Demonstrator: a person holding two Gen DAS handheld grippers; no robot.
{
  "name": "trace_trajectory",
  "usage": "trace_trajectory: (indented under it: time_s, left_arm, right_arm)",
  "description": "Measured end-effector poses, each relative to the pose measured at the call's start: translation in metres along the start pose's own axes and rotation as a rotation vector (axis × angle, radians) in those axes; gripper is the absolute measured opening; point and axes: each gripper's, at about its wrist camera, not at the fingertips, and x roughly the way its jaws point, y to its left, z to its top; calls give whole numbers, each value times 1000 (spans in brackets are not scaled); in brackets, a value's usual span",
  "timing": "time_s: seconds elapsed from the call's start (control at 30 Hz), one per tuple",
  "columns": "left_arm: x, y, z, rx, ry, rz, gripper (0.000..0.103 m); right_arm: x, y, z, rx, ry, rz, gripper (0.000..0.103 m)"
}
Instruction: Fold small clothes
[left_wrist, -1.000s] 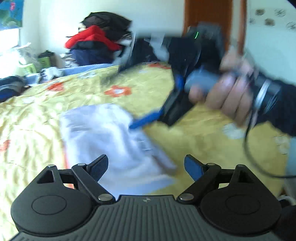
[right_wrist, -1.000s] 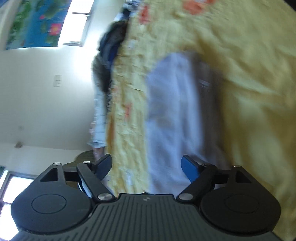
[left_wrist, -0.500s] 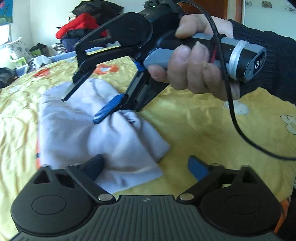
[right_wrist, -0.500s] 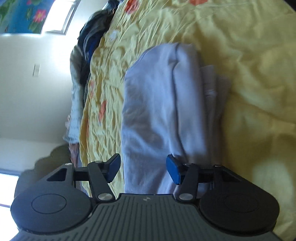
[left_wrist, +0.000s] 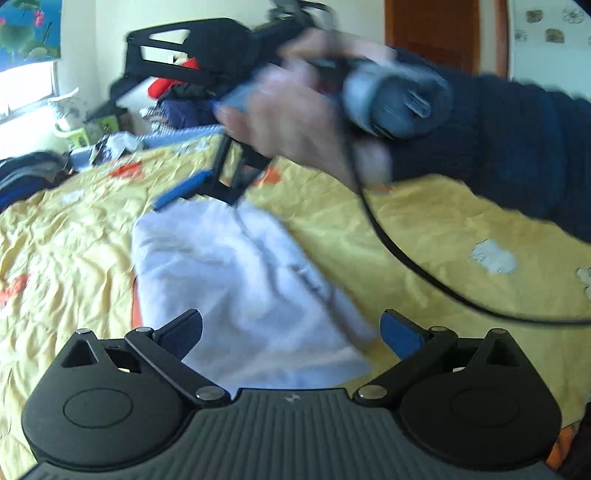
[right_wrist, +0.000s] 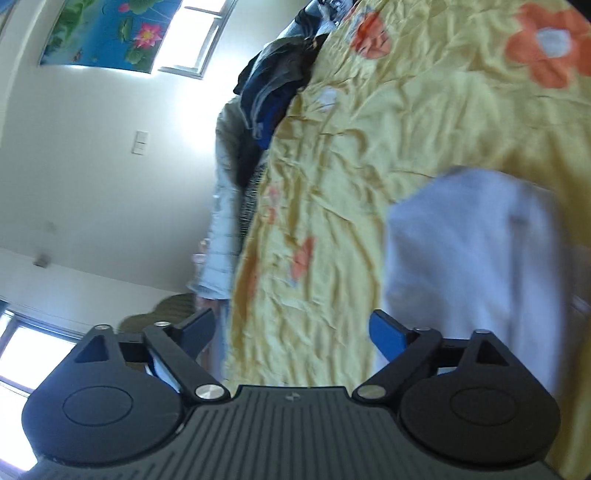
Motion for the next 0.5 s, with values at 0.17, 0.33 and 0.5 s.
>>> trace_trajectory:
  time_s: [0.17, 0.33, 0.5]
  left_arm:
    - [19, -8, -13, 53, 57, 0, 103]
    - [21, -4, -17, -28, 47, -26, 103]
    - [21, -9, -18, -7, 43, -15, 103]
  right_arm:
    - [67, -16, 40, 90, 44, -129, 91]
    - [87, -46, 51, 187, 0, -236, 71]
    - [83, -56, 60, 232, -44, -219, 70]
